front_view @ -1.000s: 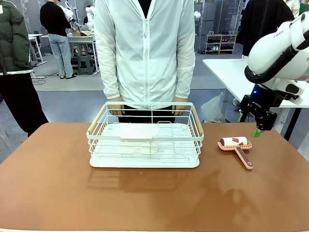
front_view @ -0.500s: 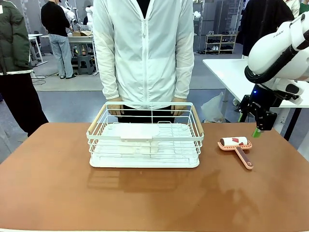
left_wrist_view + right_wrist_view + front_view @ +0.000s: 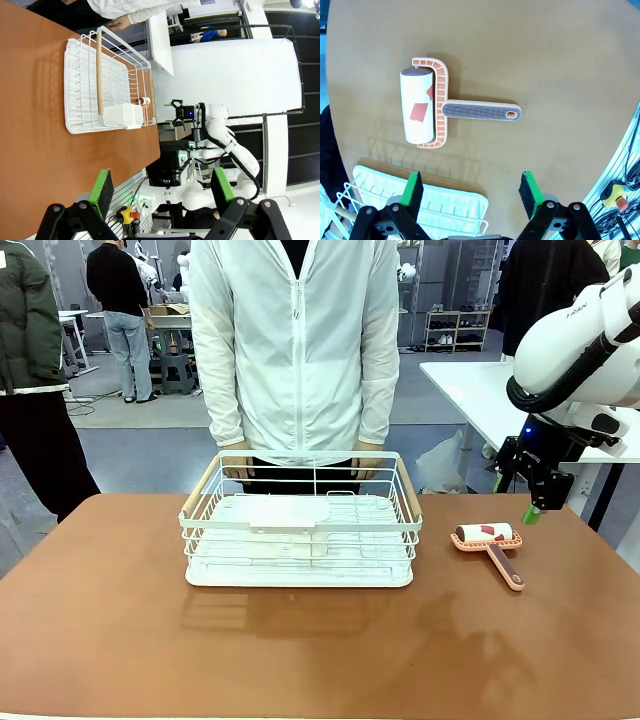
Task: Clean the table.
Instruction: Place the Lint Roller down when the Dish drying rack is positioned in the middle of the table.
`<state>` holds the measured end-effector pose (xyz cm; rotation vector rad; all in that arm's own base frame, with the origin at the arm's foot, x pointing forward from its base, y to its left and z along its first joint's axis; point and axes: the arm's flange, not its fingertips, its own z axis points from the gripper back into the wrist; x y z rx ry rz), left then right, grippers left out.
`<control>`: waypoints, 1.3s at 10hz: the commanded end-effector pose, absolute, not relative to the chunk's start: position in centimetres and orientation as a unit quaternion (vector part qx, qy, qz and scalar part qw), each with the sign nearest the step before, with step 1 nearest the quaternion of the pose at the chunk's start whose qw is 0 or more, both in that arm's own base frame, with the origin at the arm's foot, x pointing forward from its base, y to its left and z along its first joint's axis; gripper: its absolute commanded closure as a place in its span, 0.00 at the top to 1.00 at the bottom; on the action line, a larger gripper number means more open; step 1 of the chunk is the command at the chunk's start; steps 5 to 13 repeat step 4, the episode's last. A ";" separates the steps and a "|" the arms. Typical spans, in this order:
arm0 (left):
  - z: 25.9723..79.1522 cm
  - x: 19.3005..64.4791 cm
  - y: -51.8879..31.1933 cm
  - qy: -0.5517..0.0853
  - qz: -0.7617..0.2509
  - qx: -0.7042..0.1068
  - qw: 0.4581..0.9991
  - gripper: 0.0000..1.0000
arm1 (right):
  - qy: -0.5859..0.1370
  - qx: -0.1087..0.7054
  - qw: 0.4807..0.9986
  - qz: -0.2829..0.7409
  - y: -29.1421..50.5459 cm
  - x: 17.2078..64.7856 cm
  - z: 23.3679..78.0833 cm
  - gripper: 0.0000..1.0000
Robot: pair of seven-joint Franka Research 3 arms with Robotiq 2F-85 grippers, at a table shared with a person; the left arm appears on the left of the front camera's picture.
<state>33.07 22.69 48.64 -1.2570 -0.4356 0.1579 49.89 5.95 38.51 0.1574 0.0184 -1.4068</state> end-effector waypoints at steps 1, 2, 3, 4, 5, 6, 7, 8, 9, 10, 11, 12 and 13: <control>48.8 32.9 22.8 -0.206 0.070 -0.588 0.779 1.00 | 0.011 0.073 0.759 -0.647 6.0 49.7 38.4 1.00; 48.8 32.9 22.8 -0.206 0.070 -0.588 0.779 1.00 | 0.011 0.073 0.759 -0.647 6.0 49.7 38.4 1.00; 48.8 32.9 22.8 -0.206 0.070 -0.588 0.779 1.00 | 0.011 0.073 0.759 -0.647 6.0 49.7 38.4 1.00; 48.8 32.9 22.8 -0.206 0.070 -0.588 0.779 1.00 | 0.011 0.073 0.759 -0.647 6.0 49.7 38.4 1.00; 48.8 32.9 22.8 -0.206 0.070 -0.588 0.779 1.00 | 0.011 0.073 0.759 -0.647 6.0 49.7 38.4 1.00; 48.8 32.9 22.8 -0.206 0.070 -0.588 0.779 1.00 | 0.011 0.073 0.759 -0.647 6.0 49.7 38.4 1.00; 48.8 32.9 22.8 -0.206 0.070 -0.588 0.779 1.00 | 0.011 0.073 0.759 -0.647 6.0 49.7 38.4 1.00; 48.8 32.9 22.8 -0.206 0.070 -0.588 0.779 1.00 | 0.011 0.073 0.759 -0.647 6.0 49.7 38.4 1.00; 48.8 32.9 22.8 -0.206 0.070 -0.588 0.779 1.00 | 0.011 0.073 0.759 -0.647 6.0 49.7 38.4 1.00; 48.8 32.9 22.8 -0.206 0.070 -0.588 0.779 1.00 | 0.011 0.073 0.759 -0.647 6.0 49.7 38.4 1.00; 48.8 32.9 22.8 -0.206 0.070 -0.588 0.779 1.00 | 0.011 0.073 0.759 -0.647 6.0 49.7 38.4 1.00; 48.8 32.9 22.8 -0.206 0.070 -0.588 0.779 1.00 | 0.011 0.073 0.759 -0.647 6.0 49.7 38.4 1.00; 48.8 32.9 22.8 -0.206 0.070 -0.588 0.779 1.00 | 0.011 0.073 0.759 -0.647 6.0 49.7 38.4 1.00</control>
